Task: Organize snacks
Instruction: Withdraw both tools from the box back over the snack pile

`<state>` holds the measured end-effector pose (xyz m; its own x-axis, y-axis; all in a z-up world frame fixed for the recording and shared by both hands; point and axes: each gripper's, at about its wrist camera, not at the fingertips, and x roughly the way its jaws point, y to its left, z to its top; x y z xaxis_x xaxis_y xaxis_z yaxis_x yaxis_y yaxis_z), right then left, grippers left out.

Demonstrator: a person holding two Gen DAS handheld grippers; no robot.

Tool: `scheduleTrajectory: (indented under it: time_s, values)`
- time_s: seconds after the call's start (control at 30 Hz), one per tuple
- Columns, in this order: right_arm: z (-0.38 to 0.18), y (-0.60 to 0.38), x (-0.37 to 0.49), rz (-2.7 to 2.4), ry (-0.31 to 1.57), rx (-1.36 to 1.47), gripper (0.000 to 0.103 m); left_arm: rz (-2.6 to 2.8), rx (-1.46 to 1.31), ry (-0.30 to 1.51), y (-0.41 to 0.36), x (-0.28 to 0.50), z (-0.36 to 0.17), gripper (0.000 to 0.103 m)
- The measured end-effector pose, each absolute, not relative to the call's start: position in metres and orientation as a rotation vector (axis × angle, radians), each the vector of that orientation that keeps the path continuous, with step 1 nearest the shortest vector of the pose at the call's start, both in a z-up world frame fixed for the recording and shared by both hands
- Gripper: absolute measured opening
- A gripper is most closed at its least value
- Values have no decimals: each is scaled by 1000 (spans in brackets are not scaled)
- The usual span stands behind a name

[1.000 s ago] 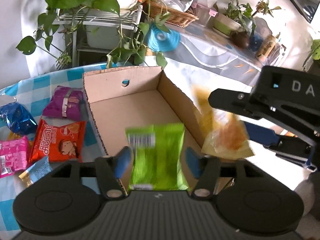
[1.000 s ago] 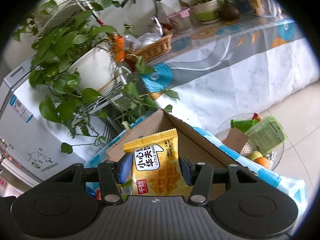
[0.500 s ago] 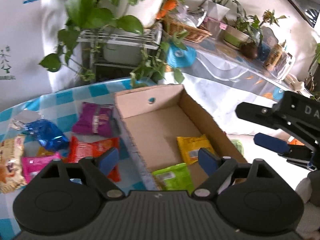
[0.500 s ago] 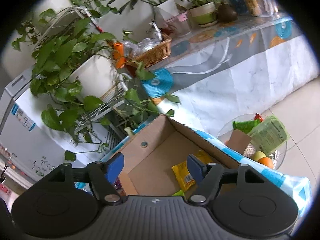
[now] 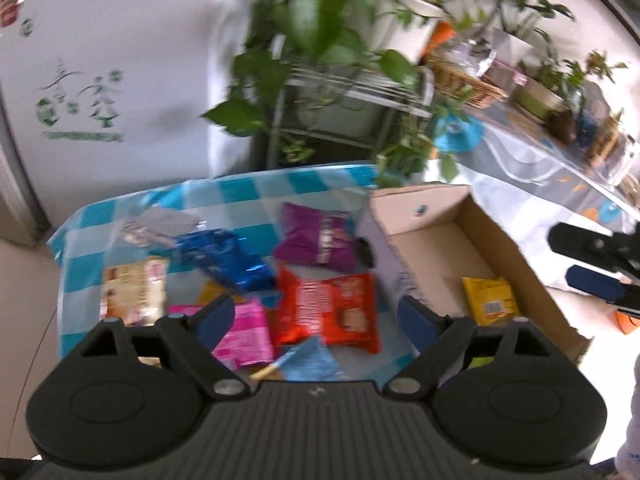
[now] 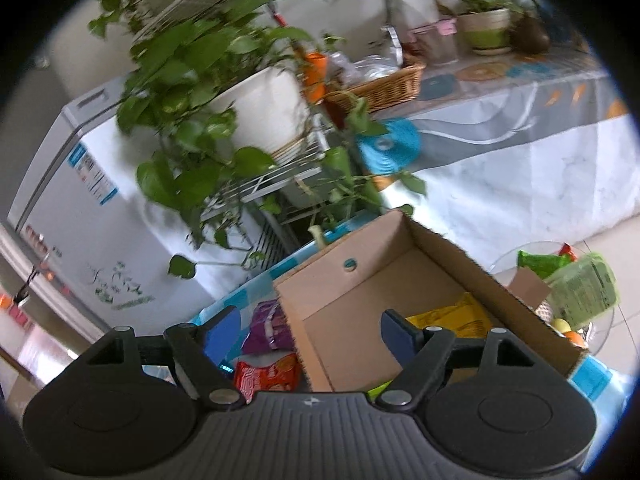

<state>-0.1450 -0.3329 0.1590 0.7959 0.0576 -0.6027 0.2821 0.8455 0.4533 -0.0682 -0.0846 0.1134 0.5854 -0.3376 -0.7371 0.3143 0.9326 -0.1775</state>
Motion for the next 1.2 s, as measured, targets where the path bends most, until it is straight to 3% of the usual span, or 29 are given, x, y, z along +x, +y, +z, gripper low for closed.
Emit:
scheduleTrajectory:
  time_s: [0.63,1.2]
  values:
    - [146,-246,-123,194,757,391,83,-172,-61,958,20,-17,78,90]
    - [94,-198,-103,213,974,246,83,-122,-115,1096,22,21,24,90]
